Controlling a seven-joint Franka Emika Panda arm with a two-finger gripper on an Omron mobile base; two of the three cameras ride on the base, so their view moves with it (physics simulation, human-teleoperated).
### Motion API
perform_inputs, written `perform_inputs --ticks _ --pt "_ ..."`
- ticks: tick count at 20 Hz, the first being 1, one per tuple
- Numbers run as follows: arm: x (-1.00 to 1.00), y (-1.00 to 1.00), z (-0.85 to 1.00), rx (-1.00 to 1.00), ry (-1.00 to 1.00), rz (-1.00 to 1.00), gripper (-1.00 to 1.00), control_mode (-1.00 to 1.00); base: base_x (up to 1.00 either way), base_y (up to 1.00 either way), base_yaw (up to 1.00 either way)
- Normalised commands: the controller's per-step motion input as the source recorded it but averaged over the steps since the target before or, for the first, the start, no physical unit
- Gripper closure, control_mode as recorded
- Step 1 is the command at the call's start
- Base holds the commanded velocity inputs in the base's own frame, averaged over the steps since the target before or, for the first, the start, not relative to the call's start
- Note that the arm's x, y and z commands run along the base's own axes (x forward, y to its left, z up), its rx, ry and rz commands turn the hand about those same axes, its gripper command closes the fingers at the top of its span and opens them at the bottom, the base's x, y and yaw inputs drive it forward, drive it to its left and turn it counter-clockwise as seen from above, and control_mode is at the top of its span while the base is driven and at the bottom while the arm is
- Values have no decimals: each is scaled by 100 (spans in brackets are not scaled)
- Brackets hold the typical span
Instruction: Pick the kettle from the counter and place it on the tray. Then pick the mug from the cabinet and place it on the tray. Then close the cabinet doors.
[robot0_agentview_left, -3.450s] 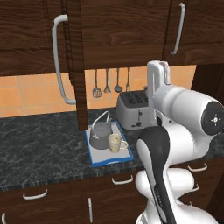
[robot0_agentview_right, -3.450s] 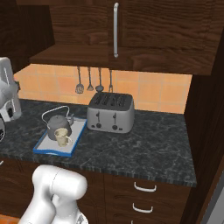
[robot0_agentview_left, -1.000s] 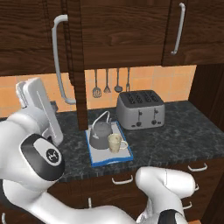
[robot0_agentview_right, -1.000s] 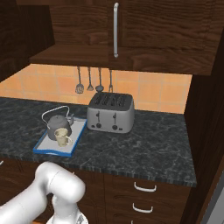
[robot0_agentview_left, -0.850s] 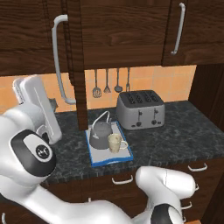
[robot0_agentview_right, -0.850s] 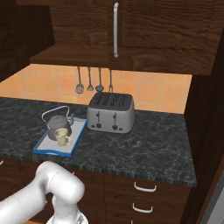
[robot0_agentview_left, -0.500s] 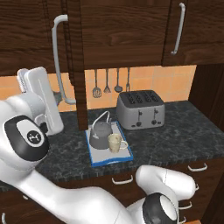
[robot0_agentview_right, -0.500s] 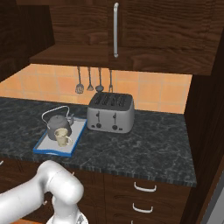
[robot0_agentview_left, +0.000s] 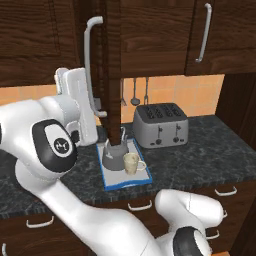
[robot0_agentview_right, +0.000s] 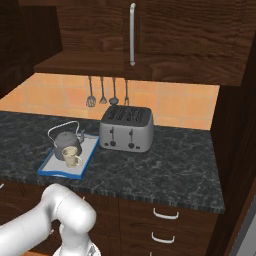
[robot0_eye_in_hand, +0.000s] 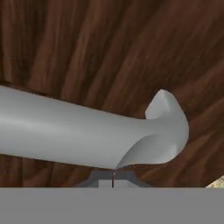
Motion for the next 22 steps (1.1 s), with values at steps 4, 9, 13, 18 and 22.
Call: perform_inputs --ticks 4,9,13,18,22 --pt "3 -95 -1 0 -2 -1 100 -100 0 0 0" --pt "13 -56 2 1 -4 3 100 -100 0 0 0" --pt "57 -64 37 3 -11 22 100 -100 0 0 0" --pt "71 -57 47 3 -9 22 100 -100 0 0 0" --pt "78 -37 27 1 -15 25 100 -100 0 0 0"
